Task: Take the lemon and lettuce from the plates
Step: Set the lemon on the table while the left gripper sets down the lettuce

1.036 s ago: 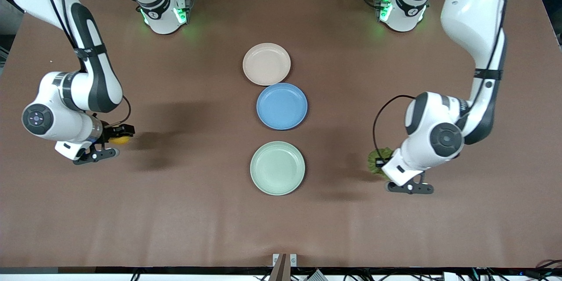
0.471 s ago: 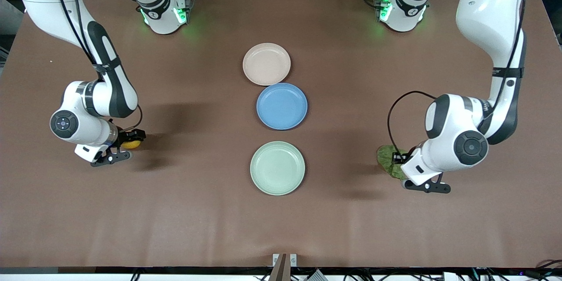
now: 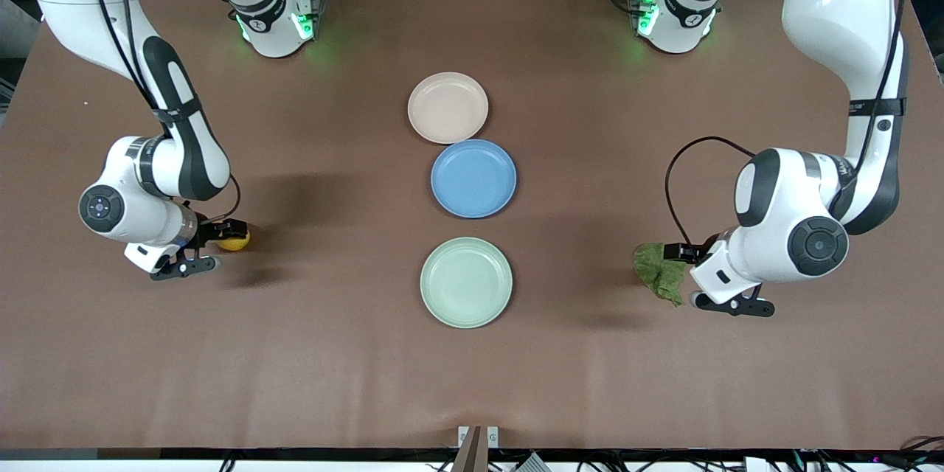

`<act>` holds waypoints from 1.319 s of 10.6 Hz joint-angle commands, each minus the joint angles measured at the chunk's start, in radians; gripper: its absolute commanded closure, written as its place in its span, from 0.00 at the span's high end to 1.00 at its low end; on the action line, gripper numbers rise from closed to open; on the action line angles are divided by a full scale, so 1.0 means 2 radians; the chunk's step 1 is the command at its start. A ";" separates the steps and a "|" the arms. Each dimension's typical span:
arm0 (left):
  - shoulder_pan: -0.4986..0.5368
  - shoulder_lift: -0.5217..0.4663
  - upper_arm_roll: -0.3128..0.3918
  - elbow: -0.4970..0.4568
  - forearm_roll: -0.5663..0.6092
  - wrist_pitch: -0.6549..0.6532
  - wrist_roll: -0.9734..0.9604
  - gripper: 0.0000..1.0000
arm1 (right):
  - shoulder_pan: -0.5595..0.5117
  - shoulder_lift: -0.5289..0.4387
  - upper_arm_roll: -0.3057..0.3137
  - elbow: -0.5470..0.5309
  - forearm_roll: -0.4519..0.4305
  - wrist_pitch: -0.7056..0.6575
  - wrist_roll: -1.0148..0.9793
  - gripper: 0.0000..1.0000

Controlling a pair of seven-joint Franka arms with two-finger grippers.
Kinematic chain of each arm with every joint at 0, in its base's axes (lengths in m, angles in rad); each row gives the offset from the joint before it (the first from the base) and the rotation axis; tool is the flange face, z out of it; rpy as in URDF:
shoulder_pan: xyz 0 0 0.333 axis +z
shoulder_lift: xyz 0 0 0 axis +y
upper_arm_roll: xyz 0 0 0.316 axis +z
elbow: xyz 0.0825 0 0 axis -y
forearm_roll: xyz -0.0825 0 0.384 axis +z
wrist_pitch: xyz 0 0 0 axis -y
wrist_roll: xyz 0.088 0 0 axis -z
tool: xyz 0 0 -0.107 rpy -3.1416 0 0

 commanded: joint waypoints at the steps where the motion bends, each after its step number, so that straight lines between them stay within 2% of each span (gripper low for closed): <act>1: 0.013 -0.078 -0.002 -0.071 -0.001 -0.013 -0.005 1.00 | -0.005 -0.019 0.003 0.042 0.010 -0.083 -0.002 1.00; 3: 0.026 -0.129 -0.003 -0.117 -0.001 -0.010 -0.012 1.00 | -0.013 -0.022 0.003 0.097 0.007 -0.173 -0.002 1.00; 5: 0.027 -0.202 -0.002 -0.198 -0.002 0.001 -0.012 1.00 | -0.014 -0.030 0.002 0.120 0.001 -0.198 0.000 1.00; 6: 0.027 -0.226 -0.001 -0.215 -0.002 0.000 -0.012 1.00 | -0.017 -0.035 -0.003 0.126 0.001 -0.198 0.002 1.00; 8: 0.027 -0.256 -0.001 -0.220 -0.002 -0.006 -0.008 1.00 | -0.019 -0.049 -0.006 0.145 -0.001 -0.204 0.005 1.00; 11: 0.027 -0.290 -0.001 -0.209 0.000 -0.005 -0.002 1.00 | -0.024 -0.053 -0.018 0.205 0.001 -0.276 0.014 1.00; 14: 0.025 -0.295 -0.001 -0.166 0.002 -0.004 -0.001 1.00 | -0.034 -0.071 -0.019 0.252 0.001 -0.331 0.050 1.00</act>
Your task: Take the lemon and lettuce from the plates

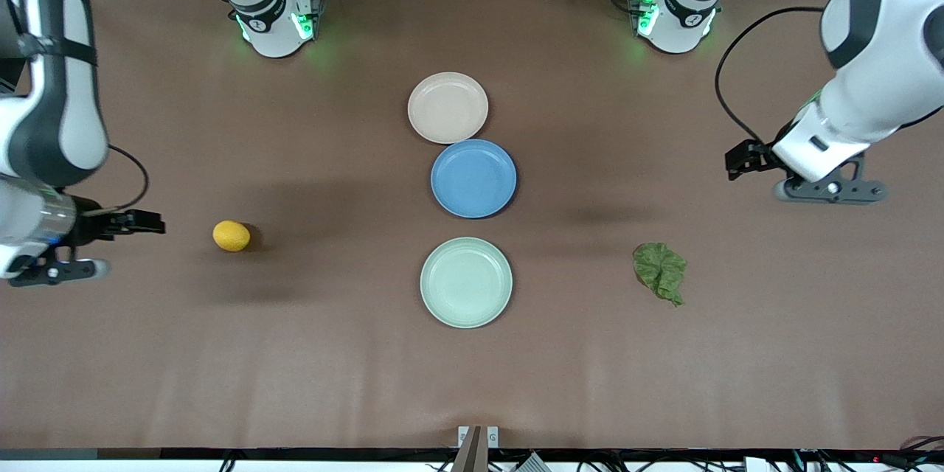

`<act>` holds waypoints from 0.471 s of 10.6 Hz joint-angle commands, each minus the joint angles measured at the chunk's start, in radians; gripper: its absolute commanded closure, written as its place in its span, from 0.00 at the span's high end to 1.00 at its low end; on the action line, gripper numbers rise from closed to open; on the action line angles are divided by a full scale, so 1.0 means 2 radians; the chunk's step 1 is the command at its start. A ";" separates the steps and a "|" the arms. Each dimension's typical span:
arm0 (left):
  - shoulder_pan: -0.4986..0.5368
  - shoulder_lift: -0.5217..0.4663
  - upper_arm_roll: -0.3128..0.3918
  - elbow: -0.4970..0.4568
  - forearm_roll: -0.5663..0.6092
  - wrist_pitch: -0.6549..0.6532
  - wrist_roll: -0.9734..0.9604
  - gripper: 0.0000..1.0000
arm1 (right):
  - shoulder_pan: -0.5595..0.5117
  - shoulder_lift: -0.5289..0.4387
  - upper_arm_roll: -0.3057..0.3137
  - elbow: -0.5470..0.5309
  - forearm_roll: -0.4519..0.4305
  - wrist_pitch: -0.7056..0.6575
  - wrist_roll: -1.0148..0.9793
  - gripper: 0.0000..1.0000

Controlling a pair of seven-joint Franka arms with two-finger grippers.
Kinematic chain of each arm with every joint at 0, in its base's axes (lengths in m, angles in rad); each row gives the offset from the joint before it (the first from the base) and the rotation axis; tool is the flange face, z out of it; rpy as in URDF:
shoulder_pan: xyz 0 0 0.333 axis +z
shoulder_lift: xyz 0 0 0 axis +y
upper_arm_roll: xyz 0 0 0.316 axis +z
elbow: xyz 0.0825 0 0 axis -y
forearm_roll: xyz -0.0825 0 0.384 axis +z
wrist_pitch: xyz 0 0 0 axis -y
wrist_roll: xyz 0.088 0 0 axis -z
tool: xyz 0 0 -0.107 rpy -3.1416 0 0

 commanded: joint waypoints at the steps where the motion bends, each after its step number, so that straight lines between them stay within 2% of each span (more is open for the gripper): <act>1: -0.004 -0.008 -0.001 0.035 0.002 -0.002 0.005 1.00 | -0.010 -0.023 0.005 0.038 0.001 -0.060 0.051 1.00; 4: -0.006 0.004 -0.005 0.108 -0.003 -0.106 0.006 1.00 | -0.008 -0.077 0.007 0.036 0.002 -0.084 0.106 1.00; 5: -0.006 0.005 -0.005 0.115 -0.006 -0.120 0.006 1.00 | -0.008 -0.094 0.007 0.036 0.003 -0.098 0.121 1.00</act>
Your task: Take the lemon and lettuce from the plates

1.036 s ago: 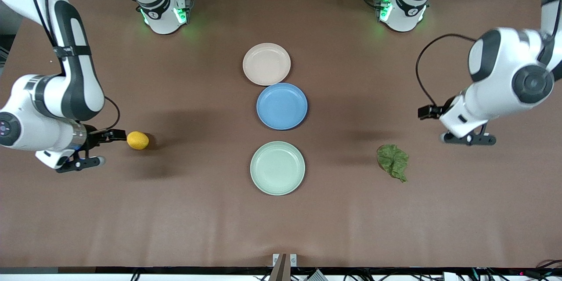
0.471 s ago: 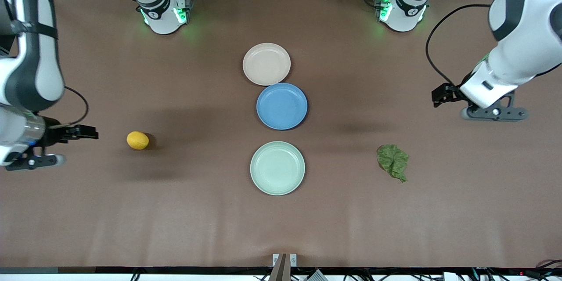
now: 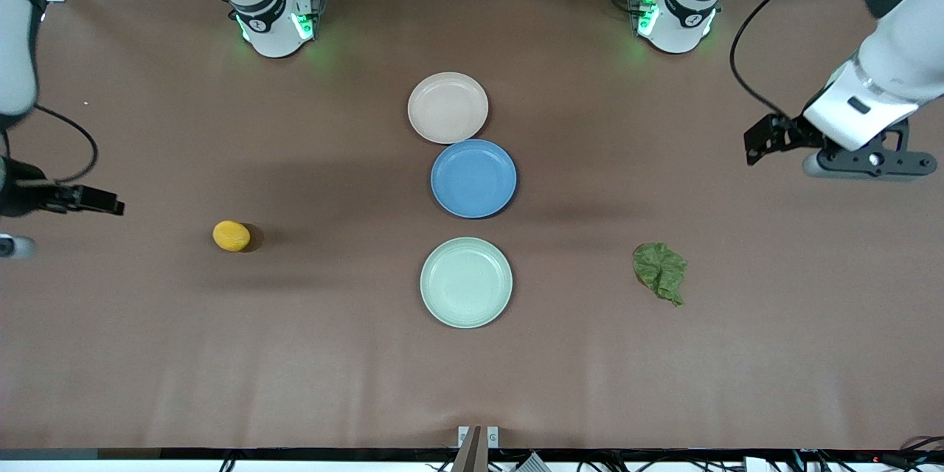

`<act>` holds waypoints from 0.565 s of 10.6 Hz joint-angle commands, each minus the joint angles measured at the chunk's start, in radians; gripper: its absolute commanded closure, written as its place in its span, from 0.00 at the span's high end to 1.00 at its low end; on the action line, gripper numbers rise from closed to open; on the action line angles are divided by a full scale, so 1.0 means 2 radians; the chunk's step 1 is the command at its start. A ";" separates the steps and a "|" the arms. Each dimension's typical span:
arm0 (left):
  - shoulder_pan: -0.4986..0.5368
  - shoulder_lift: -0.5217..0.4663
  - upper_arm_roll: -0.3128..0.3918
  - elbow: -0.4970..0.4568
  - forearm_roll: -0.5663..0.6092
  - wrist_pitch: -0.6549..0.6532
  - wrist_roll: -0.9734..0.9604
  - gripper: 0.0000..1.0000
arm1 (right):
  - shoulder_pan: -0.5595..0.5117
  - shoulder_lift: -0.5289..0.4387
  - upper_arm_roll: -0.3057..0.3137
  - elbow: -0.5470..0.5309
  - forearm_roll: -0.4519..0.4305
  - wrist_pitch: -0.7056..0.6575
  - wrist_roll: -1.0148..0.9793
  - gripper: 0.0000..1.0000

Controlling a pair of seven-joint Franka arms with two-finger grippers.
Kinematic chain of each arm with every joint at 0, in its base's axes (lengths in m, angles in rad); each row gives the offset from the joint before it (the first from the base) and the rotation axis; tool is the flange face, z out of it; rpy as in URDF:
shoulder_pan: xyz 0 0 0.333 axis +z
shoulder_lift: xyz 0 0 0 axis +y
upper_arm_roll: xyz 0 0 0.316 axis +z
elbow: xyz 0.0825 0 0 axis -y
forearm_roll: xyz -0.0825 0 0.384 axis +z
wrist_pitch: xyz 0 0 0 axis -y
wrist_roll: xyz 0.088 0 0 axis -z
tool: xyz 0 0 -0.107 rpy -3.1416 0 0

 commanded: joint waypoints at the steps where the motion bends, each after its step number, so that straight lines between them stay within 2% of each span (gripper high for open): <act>1: 0.004 0.012 -0.002 0.044 -0.007 -0.057 0.006 1.00 | -0.002 -0.064 0.006 -0.010 0.003 -0.037 0.043 1.00; 6: 0.005 0.009 -0.002 0.046 -0.007 -0.060 0.007 1.00 | -0.001 -0.115 0.006 -0.010 0.002 -0.060 0.050 1.00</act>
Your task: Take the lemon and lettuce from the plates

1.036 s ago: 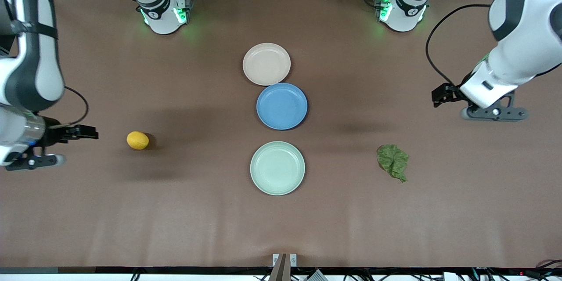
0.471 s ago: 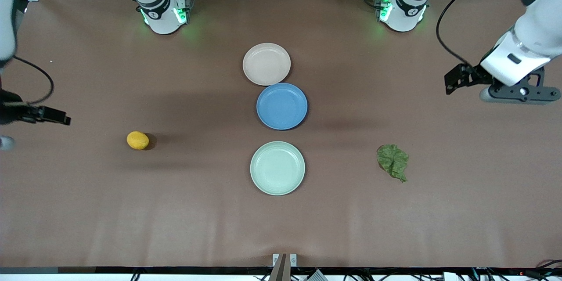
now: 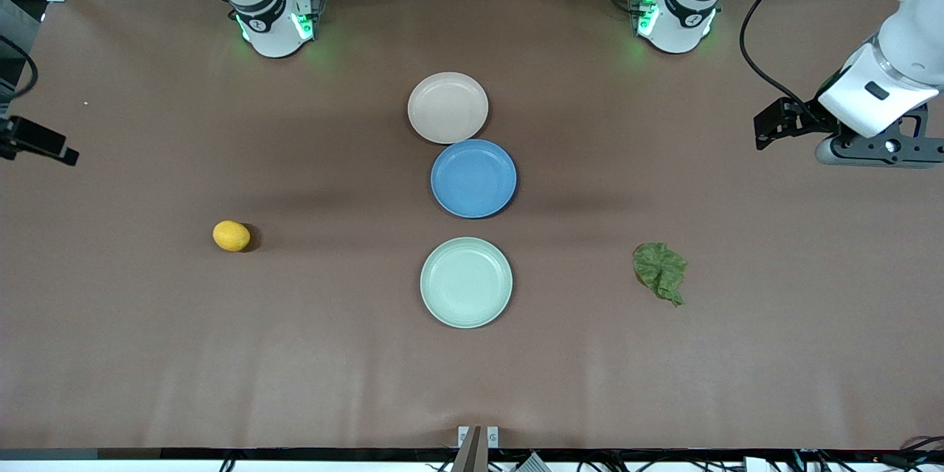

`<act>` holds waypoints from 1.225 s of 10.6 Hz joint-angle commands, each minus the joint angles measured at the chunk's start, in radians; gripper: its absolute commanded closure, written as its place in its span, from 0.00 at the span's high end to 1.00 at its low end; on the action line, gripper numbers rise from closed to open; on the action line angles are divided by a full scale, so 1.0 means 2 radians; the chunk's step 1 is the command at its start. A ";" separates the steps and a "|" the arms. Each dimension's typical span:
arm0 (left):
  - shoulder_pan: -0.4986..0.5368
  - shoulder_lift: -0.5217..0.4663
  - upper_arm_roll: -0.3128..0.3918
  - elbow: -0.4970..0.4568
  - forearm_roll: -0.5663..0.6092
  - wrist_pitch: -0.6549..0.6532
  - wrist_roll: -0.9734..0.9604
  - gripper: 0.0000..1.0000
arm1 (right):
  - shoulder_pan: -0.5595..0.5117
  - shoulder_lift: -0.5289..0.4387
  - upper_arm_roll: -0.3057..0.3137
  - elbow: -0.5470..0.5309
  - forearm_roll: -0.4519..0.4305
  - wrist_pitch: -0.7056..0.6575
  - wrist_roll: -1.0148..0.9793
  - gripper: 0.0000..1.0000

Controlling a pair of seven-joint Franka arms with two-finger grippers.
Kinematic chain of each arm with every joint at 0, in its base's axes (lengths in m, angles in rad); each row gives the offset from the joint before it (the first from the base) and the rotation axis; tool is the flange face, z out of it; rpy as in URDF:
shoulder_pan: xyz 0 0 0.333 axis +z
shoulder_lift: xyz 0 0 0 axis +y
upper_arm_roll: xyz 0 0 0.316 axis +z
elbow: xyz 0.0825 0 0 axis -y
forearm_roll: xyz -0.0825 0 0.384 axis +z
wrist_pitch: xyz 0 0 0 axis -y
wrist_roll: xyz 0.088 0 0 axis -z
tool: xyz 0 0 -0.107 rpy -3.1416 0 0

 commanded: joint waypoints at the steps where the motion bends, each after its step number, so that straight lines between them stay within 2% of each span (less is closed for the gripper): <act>1: 0.003 0.006 -0.001 0.015 -0.007 -0.012 0.007 1.00 | -0.003 -0.027 0.004 -0.013 0.002 -0.007 0.011 1.00; 9: 0.003 0.004 -0.001 0.023 -0.007 -0.023 0.006 1.00 | 0.003 -0.026 0.009 -0.015 -0.002 0.012 0.025 1.00; 13: 0.003 0.004 -0.001 0.023 -0.007 -0.023 0.006 1.00 | 0.021 -0.025 0.010 -0.015 -0.032 0.015 0.020 1.00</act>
